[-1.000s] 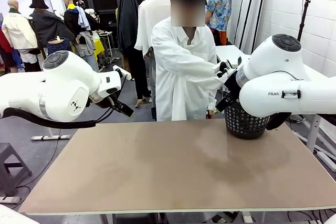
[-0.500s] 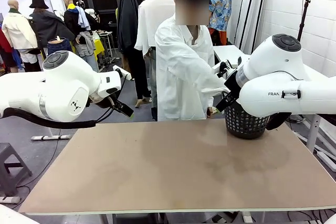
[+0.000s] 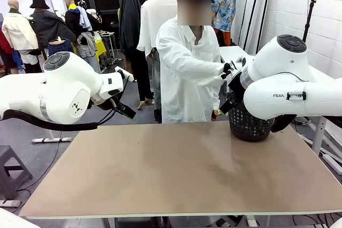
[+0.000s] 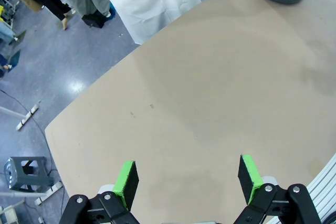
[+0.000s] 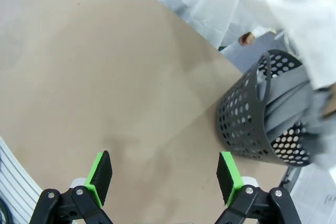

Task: Fold the training pants.
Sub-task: Grab both ends of the Training pants handed by a person.

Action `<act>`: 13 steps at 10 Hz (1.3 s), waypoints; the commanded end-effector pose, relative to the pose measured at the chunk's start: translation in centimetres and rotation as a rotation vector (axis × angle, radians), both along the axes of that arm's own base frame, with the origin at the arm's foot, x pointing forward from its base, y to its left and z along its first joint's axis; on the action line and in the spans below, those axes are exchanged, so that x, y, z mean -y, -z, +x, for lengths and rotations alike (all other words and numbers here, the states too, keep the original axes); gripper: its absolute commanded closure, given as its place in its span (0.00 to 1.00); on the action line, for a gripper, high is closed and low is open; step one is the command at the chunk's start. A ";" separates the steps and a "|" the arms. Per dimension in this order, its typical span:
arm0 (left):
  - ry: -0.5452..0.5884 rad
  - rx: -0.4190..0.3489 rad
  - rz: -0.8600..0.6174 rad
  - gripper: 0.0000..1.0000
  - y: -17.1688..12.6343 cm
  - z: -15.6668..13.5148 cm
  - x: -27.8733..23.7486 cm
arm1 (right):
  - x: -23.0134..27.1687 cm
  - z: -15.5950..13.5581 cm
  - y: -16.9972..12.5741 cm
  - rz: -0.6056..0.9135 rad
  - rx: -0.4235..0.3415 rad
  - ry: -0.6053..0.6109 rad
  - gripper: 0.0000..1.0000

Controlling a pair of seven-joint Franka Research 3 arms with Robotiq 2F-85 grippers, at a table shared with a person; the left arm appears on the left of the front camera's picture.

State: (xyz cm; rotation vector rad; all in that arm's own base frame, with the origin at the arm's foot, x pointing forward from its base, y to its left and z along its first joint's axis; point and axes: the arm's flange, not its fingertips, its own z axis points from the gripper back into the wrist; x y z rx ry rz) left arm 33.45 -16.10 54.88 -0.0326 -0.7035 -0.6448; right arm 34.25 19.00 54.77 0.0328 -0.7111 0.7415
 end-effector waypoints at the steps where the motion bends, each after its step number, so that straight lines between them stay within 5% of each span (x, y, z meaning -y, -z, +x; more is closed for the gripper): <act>1: 0.005 0.003 0.004 0.00 0.0 0.0 0.0 | -0.1 -0.1 0.0 0.003 -0.001 -0.005 0.00; 13: 0.005 0.003 0.004 0.00 0.0 0.0 0.0 | -0.1 -0.1 0.0 0.003 -0.001 -0.005 0.00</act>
